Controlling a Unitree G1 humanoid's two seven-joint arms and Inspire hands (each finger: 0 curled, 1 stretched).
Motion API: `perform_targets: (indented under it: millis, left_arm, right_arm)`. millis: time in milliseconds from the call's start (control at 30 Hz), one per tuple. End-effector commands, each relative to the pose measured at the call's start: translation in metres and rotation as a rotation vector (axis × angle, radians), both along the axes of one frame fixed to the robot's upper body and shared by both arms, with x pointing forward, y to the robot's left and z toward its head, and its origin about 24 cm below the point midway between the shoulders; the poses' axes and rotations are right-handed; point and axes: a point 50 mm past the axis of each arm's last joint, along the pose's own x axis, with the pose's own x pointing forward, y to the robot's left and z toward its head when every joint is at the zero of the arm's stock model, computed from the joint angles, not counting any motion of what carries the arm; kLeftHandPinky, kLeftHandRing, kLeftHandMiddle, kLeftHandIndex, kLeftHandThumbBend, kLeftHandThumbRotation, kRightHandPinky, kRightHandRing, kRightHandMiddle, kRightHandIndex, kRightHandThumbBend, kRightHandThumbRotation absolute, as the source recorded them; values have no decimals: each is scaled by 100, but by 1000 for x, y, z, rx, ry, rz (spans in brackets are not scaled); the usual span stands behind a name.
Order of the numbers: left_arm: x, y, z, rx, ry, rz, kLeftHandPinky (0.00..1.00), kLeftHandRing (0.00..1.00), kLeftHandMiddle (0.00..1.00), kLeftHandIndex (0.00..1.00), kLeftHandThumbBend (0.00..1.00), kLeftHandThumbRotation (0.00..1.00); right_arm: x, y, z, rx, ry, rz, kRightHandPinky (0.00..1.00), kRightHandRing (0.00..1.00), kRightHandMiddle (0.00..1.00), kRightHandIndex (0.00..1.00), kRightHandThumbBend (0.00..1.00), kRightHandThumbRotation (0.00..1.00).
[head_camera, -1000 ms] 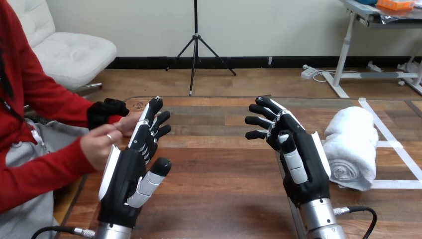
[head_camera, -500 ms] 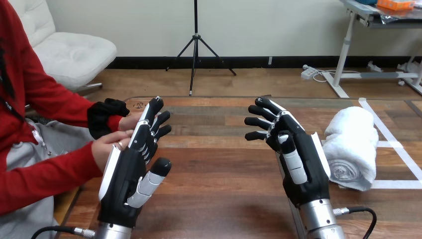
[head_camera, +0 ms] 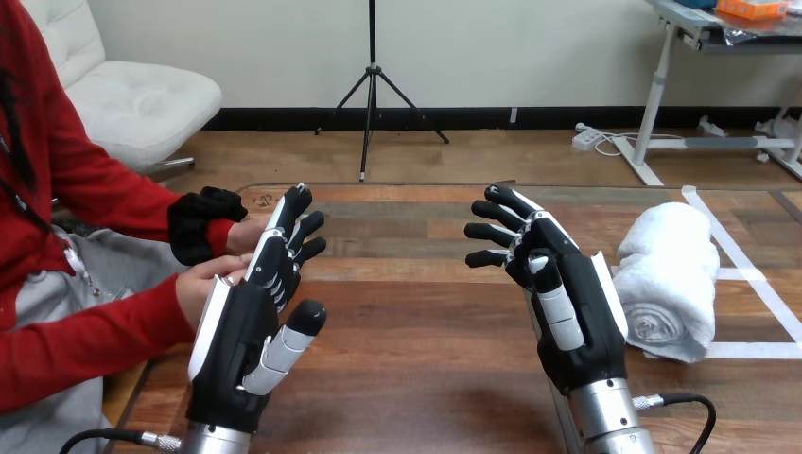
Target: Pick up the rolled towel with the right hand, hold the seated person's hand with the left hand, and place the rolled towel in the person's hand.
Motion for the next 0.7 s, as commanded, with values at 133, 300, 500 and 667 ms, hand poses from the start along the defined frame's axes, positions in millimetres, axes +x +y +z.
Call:
perform_targets:
  millis: [133, 300, 500, 667]
  left_arm:
    - [14, -1, 19, -7, -89, -11, 89, 93, 97, 96, 100, 87]
    - [14, 0, 19, -4, -92, -11, 89, 93, 97, 96, 100, 87]
    - [14, 0, 20, -2, -94, -10, 89, 93, 97, 96, 100, 87]
    - [13, 0, 20, -4, -92, -8, 89, 93, 97, 96, 100, 88]
  right_arm:
    - [13, 5, 17, 14, -81, -1, 60, 73, 79, 80, 100, 83]
    - [13, 5, 18, 15, -83, 2, 60, 73, 79, 80, 100, 83]
    - [13, 5, 18, 16, -82, 5, 60, 73, 79, 80, 100, 83]
    - [13, 5, 18, 15, -84, 2, 60, 73, 79, 80, 100, 83]
